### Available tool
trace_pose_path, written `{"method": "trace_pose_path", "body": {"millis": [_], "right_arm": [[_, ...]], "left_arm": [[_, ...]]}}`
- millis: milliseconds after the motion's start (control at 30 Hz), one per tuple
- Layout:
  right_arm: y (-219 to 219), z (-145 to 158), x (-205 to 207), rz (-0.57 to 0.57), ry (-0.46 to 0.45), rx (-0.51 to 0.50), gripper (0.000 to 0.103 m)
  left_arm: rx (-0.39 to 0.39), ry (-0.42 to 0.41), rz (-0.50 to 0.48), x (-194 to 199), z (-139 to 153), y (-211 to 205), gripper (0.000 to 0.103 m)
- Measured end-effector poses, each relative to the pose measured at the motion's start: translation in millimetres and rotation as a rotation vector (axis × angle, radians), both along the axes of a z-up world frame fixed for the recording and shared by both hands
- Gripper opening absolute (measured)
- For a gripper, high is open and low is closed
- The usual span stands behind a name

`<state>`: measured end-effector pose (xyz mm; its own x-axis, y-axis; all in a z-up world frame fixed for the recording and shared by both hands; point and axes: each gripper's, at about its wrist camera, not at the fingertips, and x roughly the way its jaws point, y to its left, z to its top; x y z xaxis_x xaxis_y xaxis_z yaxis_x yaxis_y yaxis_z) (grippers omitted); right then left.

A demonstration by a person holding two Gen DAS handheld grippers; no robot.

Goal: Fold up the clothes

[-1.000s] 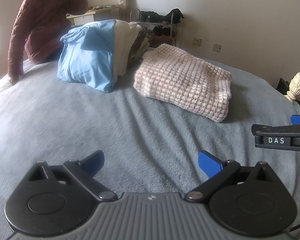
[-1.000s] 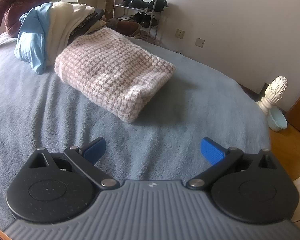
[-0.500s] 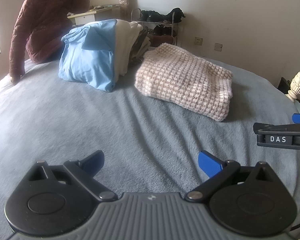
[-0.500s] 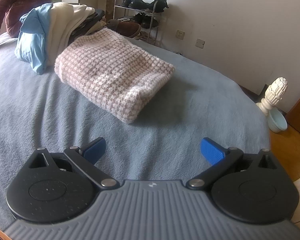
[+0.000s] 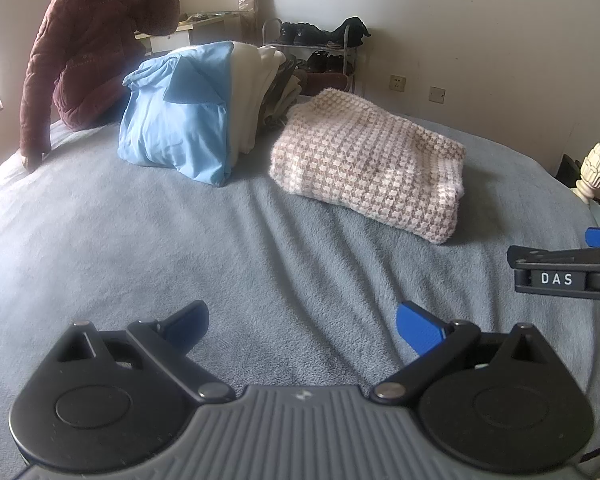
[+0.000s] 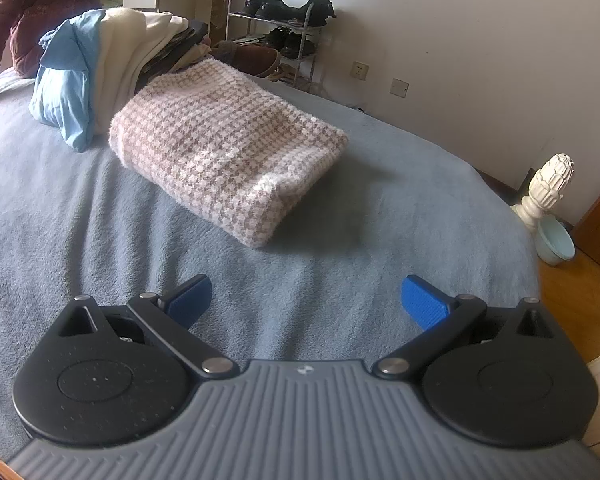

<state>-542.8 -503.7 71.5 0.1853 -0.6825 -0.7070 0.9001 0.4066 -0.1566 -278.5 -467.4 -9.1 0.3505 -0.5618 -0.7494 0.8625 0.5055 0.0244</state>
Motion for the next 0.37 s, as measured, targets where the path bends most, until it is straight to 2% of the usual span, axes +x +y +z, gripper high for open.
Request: {"method": "trace_pose_path", "body": {"millis": [367], "right_arm": [[-0.5,0.7,-0.6,0.003,-0.002,0.002,0.102]], "left_arm": [[0.0,0.001,0.002,-1.0,1.1,1.3,0.101]]}}
